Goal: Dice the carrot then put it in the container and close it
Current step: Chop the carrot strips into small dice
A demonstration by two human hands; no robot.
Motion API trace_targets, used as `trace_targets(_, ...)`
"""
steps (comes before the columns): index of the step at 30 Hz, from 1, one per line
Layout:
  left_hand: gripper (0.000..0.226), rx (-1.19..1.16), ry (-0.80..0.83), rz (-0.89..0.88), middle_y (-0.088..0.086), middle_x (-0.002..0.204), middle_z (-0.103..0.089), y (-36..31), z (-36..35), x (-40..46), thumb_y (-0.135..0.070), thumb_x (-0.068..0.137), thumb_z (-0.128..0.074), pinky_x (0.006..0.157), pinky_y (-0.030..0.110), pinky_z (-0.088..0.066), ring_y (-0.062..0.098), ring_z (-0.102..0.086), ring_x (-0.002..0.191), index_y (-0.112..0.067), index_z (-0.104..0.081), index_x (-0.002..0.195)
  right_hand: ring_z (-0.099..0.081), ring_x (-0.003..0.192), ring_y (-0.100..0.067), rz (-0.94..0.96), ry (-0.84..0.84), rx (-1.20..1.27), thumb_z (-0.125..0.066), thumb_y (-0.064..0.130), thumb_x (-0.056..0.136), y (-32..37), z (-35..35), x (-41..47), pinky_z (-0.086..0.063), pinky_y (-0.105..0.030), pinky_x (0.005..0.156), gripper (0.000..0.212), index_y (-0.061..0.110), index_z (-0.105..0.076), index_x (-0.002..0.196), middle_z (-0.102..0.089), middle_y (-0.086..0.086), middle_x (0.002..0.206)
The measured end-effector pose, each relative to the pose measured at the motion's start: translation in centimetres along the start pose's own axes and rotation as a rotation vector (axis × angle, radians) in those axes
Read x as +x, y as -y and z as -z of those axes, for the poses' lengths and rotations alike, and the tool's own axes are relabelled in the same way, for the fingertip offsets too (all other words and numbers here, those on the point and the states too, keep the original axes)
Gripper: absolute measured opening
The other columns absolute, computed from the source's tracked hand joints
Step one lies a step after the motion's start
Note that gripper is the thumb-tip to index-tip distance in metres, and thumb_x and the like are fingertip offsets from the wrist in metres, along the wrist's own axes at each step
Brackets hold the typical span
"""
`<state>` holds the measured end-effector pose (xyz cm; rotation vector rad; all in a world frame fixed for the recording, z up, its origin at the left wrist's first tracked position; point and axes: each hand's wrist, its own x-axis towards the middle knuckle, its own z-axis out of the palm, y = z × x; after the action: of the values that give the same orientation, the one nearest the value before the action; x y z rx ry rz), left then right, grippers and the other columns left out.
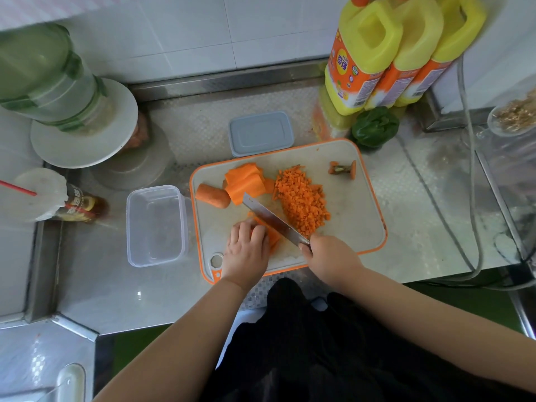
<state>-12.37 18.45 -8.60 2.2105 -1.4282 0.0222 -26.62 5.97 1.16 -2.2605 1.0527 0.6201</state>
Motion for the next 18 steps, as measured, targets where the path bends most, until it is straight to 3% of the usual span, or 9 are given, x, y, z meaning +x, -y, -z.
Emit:
trace_targets(5,0.015,-0.008,0.040,0.026,0.015,0.104,-0.055,-0.1,-0.1,-0.1,-0.022,0.095,-0.044,0.086,0.043,-0.050,0.034,-0.050,0.098,-0.008,-0.050,0.098,-0.053,0.078,-0.025,0.005,-0.021,-0.004,-0.033,0.034,0.103,0.9,0.1,-0.8,-0.036,-0.032,0.064,0.030,0.010,-0.050,0.098,-0.042,0.004,0.073)
trace_targets(10,0.014,0.018,0.023,-0.002,0.015,0.103,-0.056,0.0,-0.5,-0.2,-0.022,0.096,-0.048,0.082,0.041,-0.052,0.033,-0.052,0.096,-0.008,-0.050,0.097,-0.055,0.080,-0.024,-0.050,0.014,-0.023,-0.039,0.020,0.101,1.4,-0.3,-0.6,-0.040,-0.032,0.066,0.018,0.010,-0.054,0.102,-0.049,0.000,0.079)
trace_targets(14,0.016,0.046,0.025,0.006,0.014,0.105,-0.058,0.0,-0.9,-0.3,-0.020,0.093,-0.049,0.077,0.042,-0.054,0.031,-0.049,0.098,-0.005,-0.055,0.097,-0.053,0.073,-0.022,-0.048,0.021,-0.046,-0.043,0.010,0.098,1.9,-1.2,0.5,-0.039,-0.030,0.059,0.013,0.009,-0.056,0.101,-0.046,0.001,0.072)
trace_targets(18,0.015,0.087,0.036,-0.013,0.013,0.102,-0.058,-0.1,-0.6,-0.1,-0.019,0.092,-0.048,0.074,0.041,-0.055,0.030,-0.049,0.097,-0.006,-0.054,0.096,-0.050,0.070,-0.022,-0.016,-0.013,0.006,-0.041,0.016,0.099,1.6,-1.8,1.1,-0.029,-0.028,0.049,0.016,0.007,-0.054,0.101,-0.040,0.004,0.067)
